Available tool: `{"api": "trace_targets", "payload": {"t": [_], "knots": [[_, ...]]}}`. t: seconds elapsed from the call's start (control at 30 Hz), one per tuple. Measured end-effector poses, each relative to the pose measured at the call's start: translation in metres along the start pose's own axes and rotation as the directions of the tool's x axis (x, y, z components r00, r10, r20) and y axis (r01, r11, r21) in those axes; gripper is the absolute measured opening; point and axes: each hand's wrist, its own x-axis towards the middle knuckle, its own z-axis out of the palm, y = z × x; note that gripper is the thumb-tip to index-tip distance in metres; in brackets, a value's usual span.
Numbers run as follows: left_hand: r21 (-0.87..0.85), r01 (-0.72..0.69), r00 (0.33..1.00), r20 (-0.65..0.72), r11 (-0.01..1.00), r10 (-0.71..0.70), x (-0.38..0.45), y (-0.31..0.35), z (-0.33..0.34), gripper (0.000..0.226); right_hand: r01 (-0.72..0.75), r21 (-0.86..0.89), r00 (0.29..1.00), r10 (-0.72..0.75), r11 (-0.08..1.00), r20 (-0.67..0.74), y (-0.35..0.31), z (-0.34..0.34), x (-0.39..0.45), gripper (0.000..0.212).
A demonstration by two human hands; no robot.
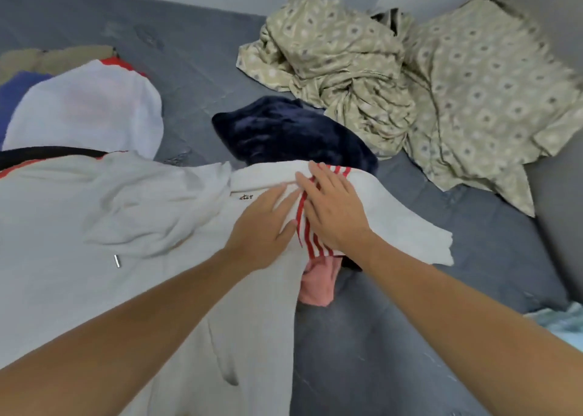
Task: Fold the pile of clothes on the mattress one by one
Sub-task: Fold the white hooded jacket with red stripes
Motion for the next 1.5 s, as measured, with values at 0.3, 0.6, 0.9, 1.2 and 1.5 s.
{"api": "trace_targets", "payload": {"t": [0.3, 0.6, 0.9, 1.2, 1.5], "knots": [[0.331, -0.167, 0.986, 0.053, 0.929, 0.158, 0.064, 0.142, 0.109, 0.071, -0.33, 0.221, 0.944, 0.324, 0.918, 0.066, 0.183, 0.062, -0.105, 0.066], [0.365, -0.344, 0.909, 0.361, 0.865, 0.209, 0.118, 0.198, 0.237, 0.082, -0.509, 0.184, 0.855, 0.469, 0.841, 0.221, 0.297, 0.125, -0.145, 0.071], [-0.242, -0.015, 0.987, 0.15, 0.97, 0.052, 0.138, 0.253, 0.247, 0.076, -0.503, 0.864, 0.718, 0.545, -0.022, 0.432, 0.288, 0.084, -0.131, 0.027], [-0.697, 0.112, 0.964, -0.096, 0.709, -0.246, 0.123, 0.221, 0.134, 0.026, -0.385, 0.922, 0.875, 0.296, -0.051, 0.382, 0.236, -0.003, -0.084, 0.03], [-0.81, 0.182, 0.898, -0.094, 0.557, -0.43, 0.076, 0.12, 0.042, 0.021, -0.161, 0.862, 0.981, 0.177, 0.481, 0.084, 0.14, -0.021, -0.02, 0.045]]}}
